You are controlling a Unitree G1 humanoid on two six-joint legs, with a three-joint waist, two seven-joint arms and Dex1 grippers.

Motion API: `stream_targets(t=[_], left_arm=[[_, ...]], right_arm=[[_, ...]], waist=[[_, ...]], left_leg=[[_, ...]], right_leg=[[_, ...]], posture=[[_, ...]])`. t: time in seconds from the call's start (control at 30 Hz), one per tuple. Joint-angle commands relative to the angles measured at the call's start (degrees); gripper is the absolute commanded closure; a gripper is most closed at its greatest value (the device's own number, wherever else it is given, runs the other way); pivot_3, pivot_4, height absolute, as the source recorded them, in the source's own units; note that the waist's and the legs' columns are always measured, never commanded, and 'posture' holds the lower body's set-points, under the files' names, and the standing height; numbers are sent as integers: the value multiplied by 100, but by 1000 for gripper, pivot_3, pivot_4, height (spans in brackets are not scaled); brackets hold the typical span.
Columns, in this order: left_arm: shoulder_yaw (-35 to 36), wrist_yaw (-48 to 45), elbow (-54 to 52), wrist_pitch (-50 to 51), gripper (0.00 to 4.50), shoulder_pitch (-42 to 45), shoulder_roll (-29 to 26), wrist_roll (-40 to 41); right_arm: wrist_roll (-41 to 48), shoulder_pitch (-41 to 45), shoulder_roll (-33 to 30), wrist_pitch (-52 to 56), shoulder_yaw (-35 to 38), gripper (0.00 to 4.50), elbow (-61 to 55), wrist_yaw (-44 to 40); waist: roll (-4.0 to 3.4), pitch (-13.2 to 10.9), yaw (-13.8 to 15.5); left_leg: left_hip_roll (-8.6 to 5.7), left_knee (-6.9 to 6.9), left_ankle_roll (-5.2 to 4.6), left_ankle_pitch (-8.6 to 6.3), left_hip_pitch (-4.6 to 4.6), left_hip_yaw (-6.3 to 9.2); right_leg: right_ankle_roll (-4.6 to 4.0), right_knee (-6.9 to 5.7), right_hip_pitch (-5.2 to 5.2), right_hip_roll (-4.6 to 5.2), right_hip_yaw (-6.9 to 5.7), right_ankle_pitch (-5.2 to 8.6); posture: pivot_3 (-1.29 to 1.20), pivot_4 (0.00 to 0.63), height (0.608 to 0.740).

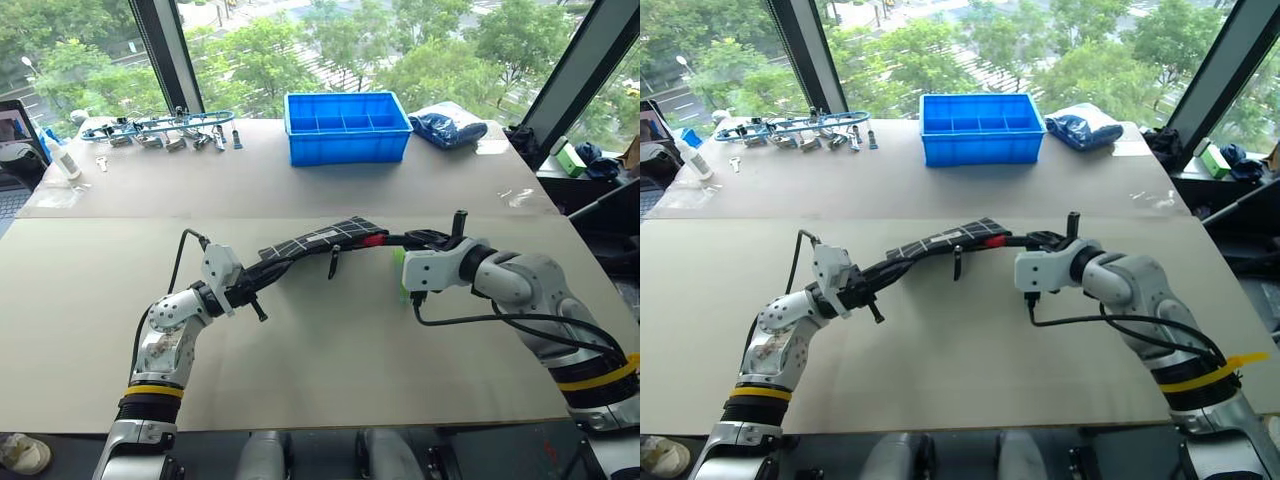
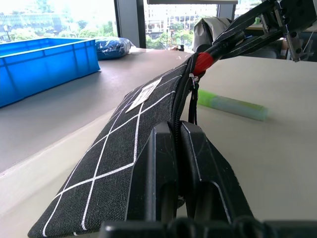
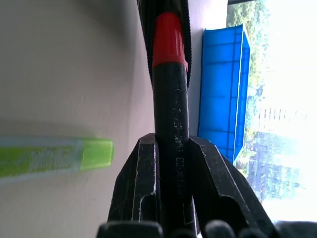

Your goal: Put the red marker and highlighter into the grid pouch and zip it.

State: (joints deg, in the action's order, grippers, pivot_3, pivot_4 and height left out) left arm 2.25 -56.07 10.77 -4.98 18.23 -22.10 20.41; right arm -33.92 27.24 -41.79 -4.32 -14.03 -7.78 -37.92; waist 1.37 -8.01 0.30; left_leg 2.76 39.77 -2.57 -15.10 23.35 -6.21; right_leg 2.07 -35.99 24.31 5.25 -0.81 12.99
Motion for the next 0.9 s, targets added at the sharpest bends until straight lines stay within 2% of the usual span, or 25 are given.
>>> stream_targets(t=[0.03,0.3,0.47,0.63,0.83,0.9], left_arm=[[22,-13,-151,-59,4500,87,4,76],[15,-24,-98,-60,4500,138,18,79],[-15,-29,-52,-75,4500,182,57,62],[-39,-16,-33,-87,4500,207,99,48],[-37,10,-52,-103,4500,179,123,42],[-25,10,-53,-107,4500,166,119,49]], right_arm=[[-85,158,141,-41,-65,4023,-173,71],[-318,491,619,-283,-578,4023,11,122],[-465,827,939,-562,-904,4023,626,306],[-537,1168,1273,-698,-1069,4023,1252,527],[-291,1131,1553,-670,-1054,4023,1346,382],[-73,1014,1492,-598,-928,3002,1305,192]], waist=[[0,0,6],[0,0,-22],[0,0,-30],[-1,0,-47],[-1,0,-60],[0,0,-56]], left_leg=[[0,0,0,0,1,0],[0,0,0,0,0,-1],[0,0,2,1,-1,-3],[0,0,7,4,0,-5],[1,-1,30,18,1,-6],[1,-1,29,17,1,-6]], right_leg=[[0,0,0,1,-1,0],[0,-2,1,0,-1,0],[0,-3,0,0,-2,0],[-1,-4,2,0,-2,0],[-1,-2,2,0,-2,0],[-1,-3,1,1,-2,0]], posture=[[0,150,740],[0,150,740],[0,150,740],[0,150,740],[0,150,740],[0,150,740]])
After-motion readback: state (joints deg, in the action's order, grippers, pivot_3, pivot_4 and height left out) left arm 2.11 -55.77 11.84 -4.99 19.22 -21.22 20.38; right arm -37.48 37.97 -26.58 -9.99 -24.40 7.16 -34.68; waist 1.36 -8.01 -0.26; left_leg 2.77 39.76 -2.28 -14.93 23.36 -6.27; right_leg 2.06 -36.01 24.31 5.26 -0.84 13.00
